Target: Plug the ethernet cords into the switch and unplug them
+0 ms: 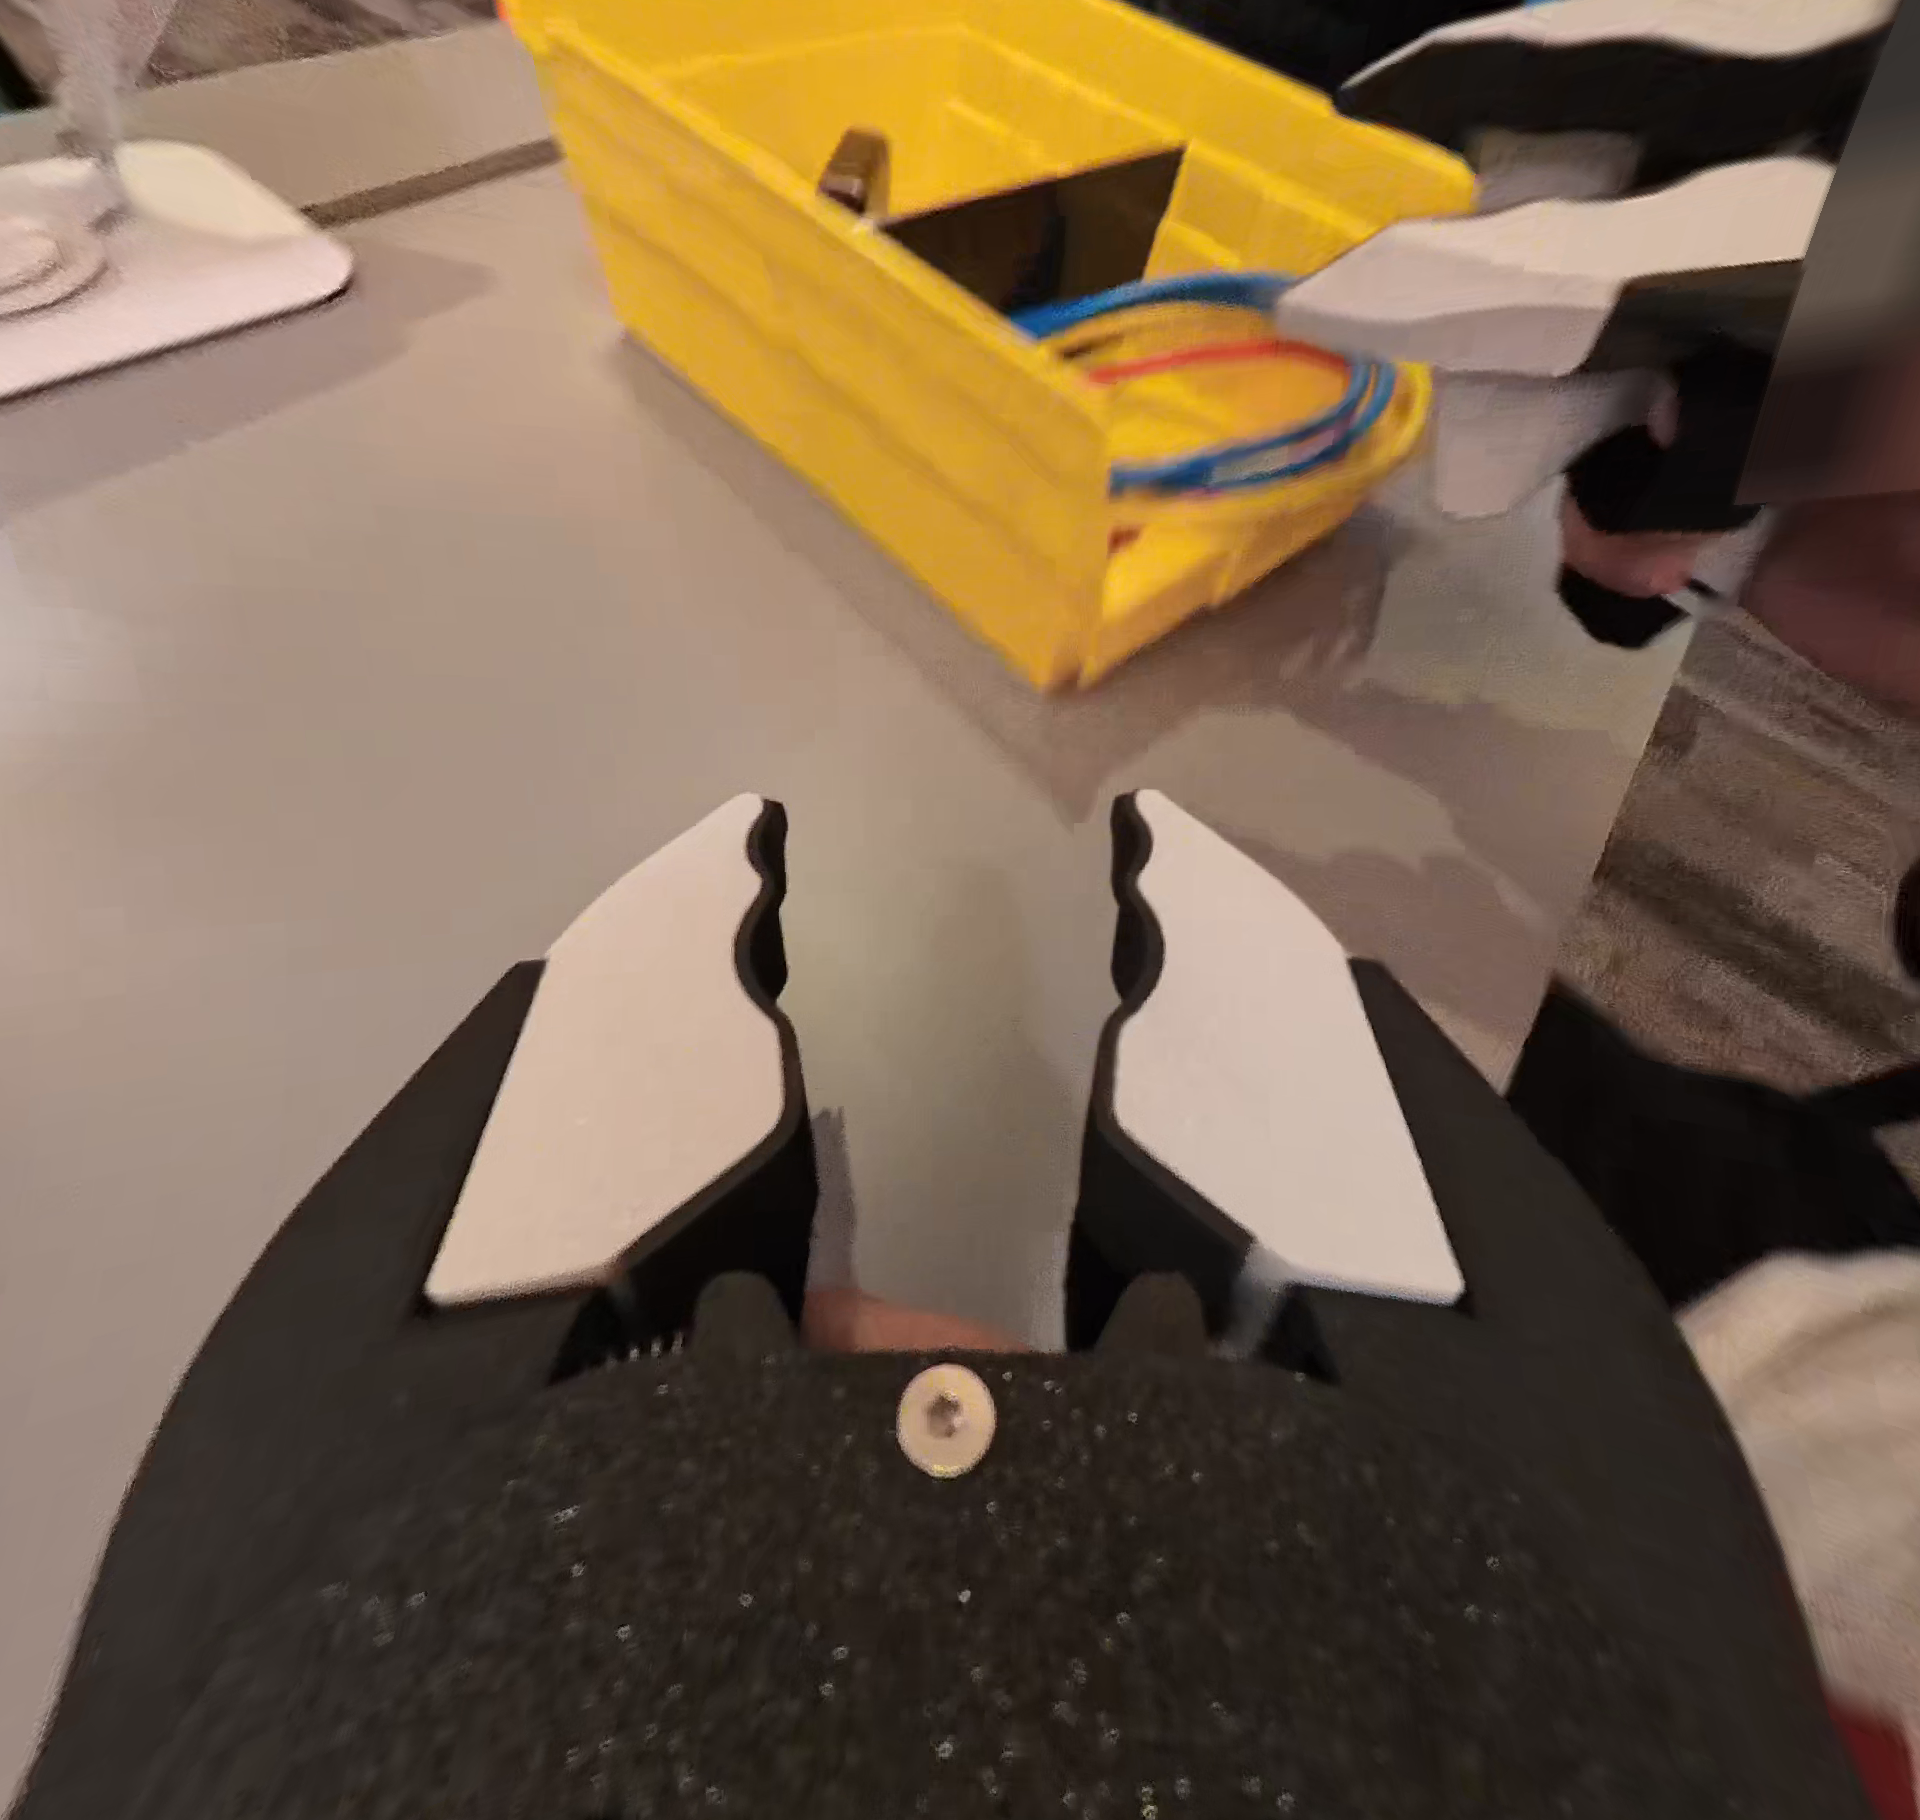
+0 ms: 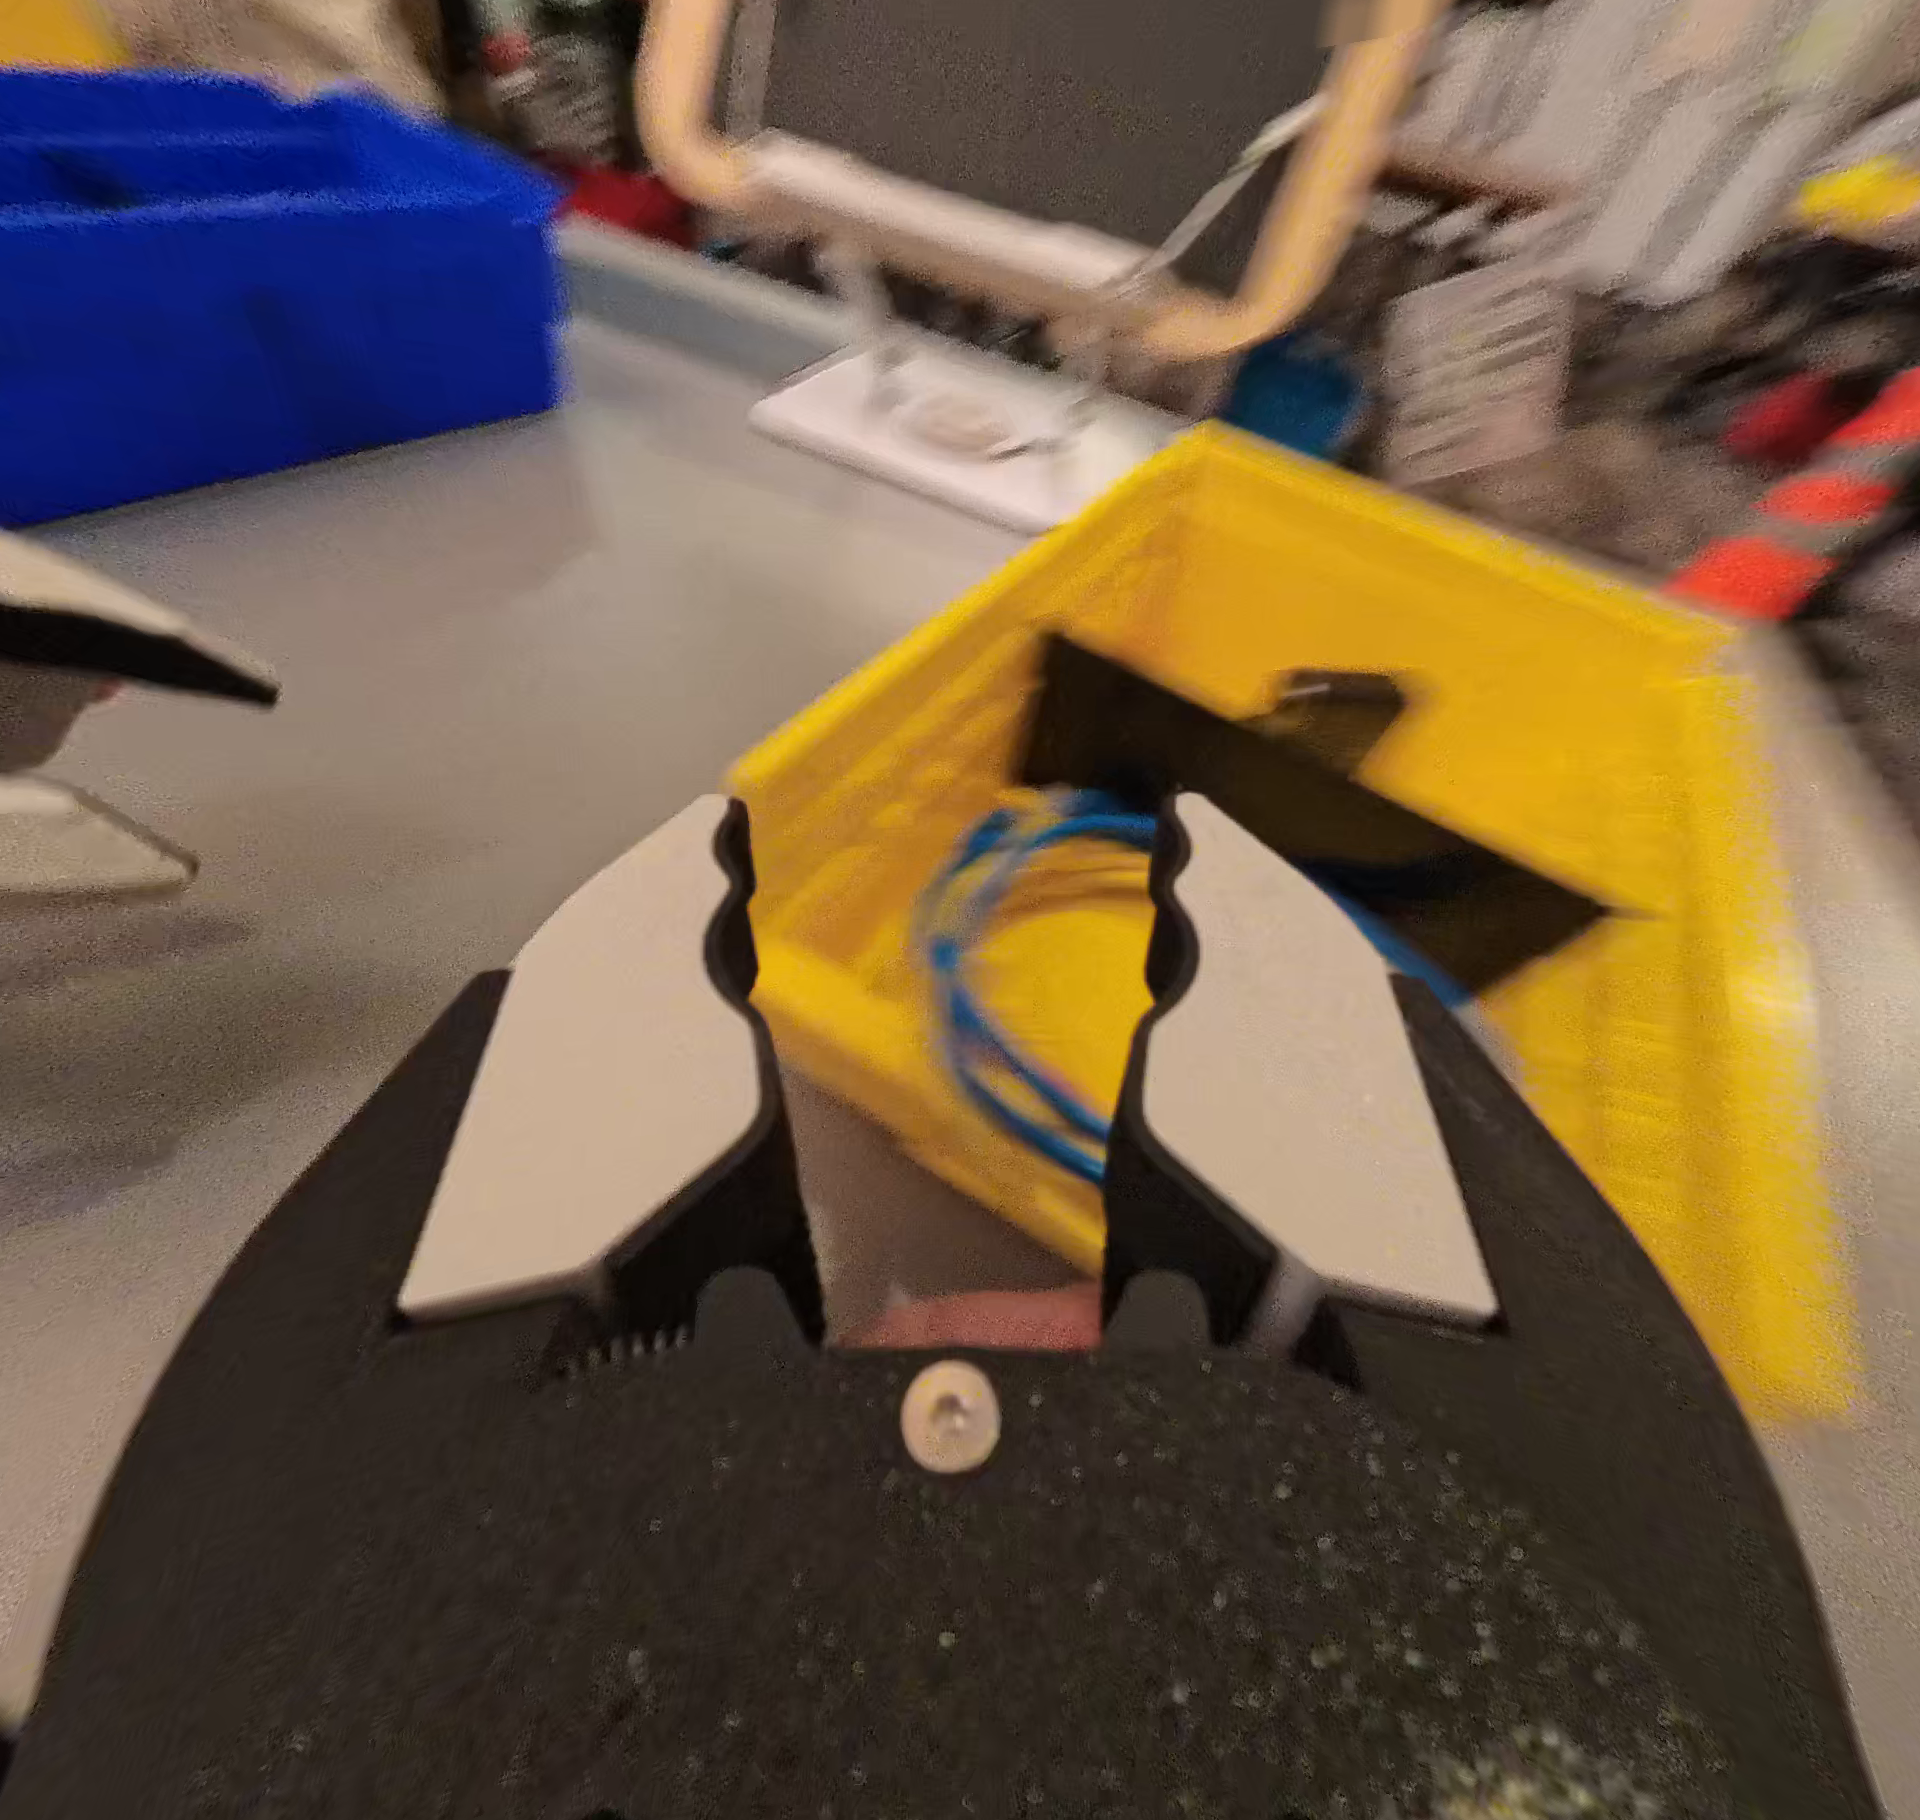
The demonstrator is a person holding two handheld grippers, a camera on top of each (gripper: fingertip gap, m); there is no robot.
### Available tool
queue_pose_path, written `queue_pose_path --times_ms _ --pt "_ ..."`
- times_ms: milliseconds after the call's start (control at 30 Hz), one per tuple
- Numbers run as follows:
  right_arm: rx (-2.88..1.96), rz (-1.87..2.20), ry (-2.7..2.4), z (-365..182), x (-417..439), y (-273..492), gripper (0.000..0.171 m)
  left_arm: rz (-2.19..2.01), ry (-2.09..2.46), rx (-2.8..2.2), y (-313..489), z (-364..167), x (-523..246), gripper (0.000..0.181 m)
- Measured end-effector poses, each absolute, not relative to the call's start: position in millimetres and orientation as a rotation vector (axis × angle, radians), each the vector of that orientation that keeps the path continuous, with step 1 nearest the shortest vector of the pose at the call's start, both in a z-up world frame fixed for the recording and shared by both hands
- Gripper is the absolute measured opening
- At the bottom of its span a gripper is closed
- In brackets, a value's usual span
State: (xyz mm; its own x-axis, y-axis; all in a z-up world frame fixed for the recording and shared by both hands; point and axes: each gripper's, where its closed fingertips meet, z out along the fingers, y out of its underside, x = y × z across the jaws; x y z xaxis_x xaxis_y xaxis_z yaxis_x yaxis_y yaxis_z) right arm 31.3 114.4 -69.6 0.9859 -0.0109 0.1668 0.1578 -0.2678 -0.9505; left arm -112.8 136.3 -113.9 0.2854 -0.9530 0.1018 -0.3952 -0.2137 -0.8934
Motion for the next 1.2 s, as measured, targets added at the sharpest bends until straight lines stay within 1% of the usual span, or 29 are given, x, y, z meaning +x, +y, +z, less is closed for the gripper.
queue_pose_path --times_ms 33,67,100,167,200,233,300,333,367,433,533,667,800,967,1100,1200 --pt "-1.789 -0.286 -0.010 -55 59 101 0.065 -0.902 1.218 -1.755 135 -109 -89 0.061" --pt "-1.771 -0.398 0.114 -48 91 83 0.047 -0.917 1.201 -1.754 135 -104 -67 0.063" --pt "-1.770 -0.460 0.205 -49 117 67 0.043 -0.925 1.181 -1.761 136 -101 -46 0.064" --pt "-1.825 -0.516 0.340 -71 158 47 0.055 -0.929 1.154 -1.773 141 -101 -10 0.063" --pt "-1.862 -0.550 0.400 -86 173 40 0.057 -0.907 1.131 -1.790 147 -103 2 0.060" --pt "-1.900 -0.539 0.436 -100 180 39 0.055 -0.871 1.106 -1.816 155 -108 10 0.055" --pt "-1.977 -0.398 0.464 -124 173 49 0.051 -0.820 1.073 -1.895 167 -122 17 0.034" --pt "-2.001 -0.339 0.491 -133 169 55 0.039 -0.856 1.059 -1.914 167 -125 19 0.028" --pt "-1.998 -0.275 0.494 -135 162 60 0.020 -0.864 1.055 -1.914 167 -126 20 0.026" --pt "-2.022 -0.324 0.527 -133 159 59 0.003 -0.707 1.101 -1.878 174 -126 12 0.015" --pt "-2.021 -0.349 0.491 -129 137 66 0.003 -0.649 1.017 -1.861 182 -122 -13 0.012" --pt "-1.991 -0.326 0.359 -116 90 91 0.004 -0.558 0.908 -1.839 197 -107 -71 0.010" --pt "-2.030 -0.189 0.257 -114 28 143 0.004 -0.486 0.784 -1.909 231 -104 -142 0.009" --pt "-2.067 -0.142 0.181 -126 -33 213 0.004 -0.391 0.715 -1.962 287 -110 -209 0.009" --pt "-2.033 -0.161 0.188 -133 -59 231 0.005 -0.374 0.749 -1.952 309 -122 -232 0.010" --pt "-2.030 -0.113 0.211 -133 -59 230 0.005 -0.569 0.777 -1.940 302 -122 -229 0.020"
